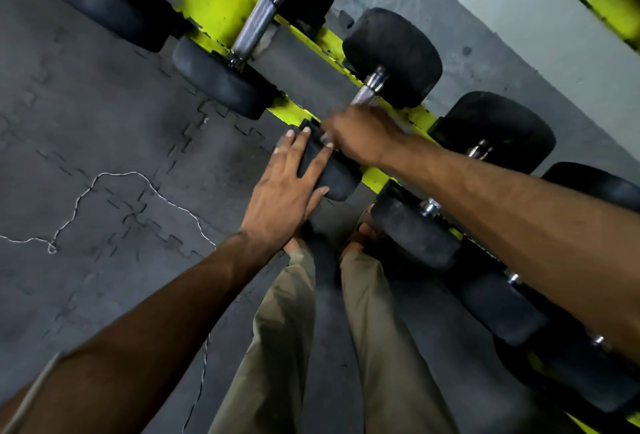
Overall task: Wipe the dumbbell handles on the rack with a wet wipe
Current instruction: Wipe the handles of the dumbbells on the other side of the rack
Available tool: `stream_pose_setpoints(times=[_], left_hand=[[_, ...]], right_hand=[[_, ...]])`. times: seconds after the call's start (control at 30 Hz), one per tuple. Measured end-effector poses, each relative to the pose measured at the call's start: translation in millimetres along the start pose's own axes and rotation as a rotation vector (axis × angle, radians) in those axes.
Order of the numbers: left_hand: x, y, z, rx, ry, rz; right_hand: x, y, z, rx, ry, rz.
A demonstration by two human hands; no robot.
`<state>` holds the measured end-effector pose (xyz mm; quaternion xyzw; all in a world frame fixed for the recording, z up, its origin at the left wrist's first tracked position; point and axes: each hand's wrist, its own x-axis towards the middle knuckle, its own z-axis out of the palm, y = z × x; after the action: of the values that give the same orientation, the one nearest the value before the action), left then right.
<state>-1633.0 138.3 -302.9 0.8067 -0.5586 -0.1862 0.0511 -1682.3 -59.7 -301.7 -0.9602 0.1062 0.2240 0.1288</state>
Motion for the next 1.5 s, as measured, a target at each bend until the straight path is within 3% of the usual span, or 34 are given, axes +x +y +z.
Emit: stream_pose_setpoints(times=[0.07, 0.2, 0.33, 0.47, 0.6, 0.7, 0.87, 0.97, 1.1, 1.2, 1.27, 1.4, 1.5], left_hand=[[0.7, 3.1, -0.7, 0.015, -0.014, -0.001], [1.5, 4.0, -3.1, 0.019, -0.041, -0.022], [2.8, 4.7, -6.0, -0.001, -0.051, -0.031], [5.7, 4.9, -5.3, -0.004, -0.046, -0.031], [2.4, 3.0, -1.5, -0.016, -0.047, -0.032], [4.3, 5.5, -2.0, -0.027, -0.043, -0.036], [2.3, 4.2, -2.4, -0.021, -0.026, -0.036], [2.1, 7.2, -3.3, -0.031, -0.034, -0.047], [1.1, 6.0, -2.1, -0.039, -0.028, -0.044], [2.4, 3.6, -0.3, -0.039, -0.032, -0.039], [0.7, 2.4, 0.9, -0.034, -0.038, -0.046], [-2.9, 3.1, -0.6, -0.044, -0.055, -0.044], [0.9, 5.1, -1.6, -0.037, -0.057, -0.037]], right_hand=[[2.4, 2.9, -1.4, -0.014, -0.034, -0.058], [0.7, 32.2, -5.2, -0.033, 0.228, 0.296], [-10.9, -1.0, 8.5, 0.065, 0.057, 0.017], [7.5, 30.8, 3.5, 0.084, 0.304, 0.34], [-9.5, -3.2, 27.9, 0.228, 0.234, 0.079], [-23.5, -1.3, 43.9, 0.477, 0.327, 0.178], [-29.4, -7.2, 70.4, 0.89, 0.288, 0.653], [-16.3, -4.5, 74.5, 1.311, 0.271, 0.871], [11.4, 16.6, 65.6, 2.103, 0.384, 0.899], [31.7, 44.0, 65.9, 2.408, 0.552, 0.899], [31.9, 38.4, 68.4, 2.349, 0.601, 0.971], [3.3, 12.8, 74.6, 2.015, 0.389, 0.965], [8.3, 36.7, 62.5, 2.106, 0.436, 0.986]])
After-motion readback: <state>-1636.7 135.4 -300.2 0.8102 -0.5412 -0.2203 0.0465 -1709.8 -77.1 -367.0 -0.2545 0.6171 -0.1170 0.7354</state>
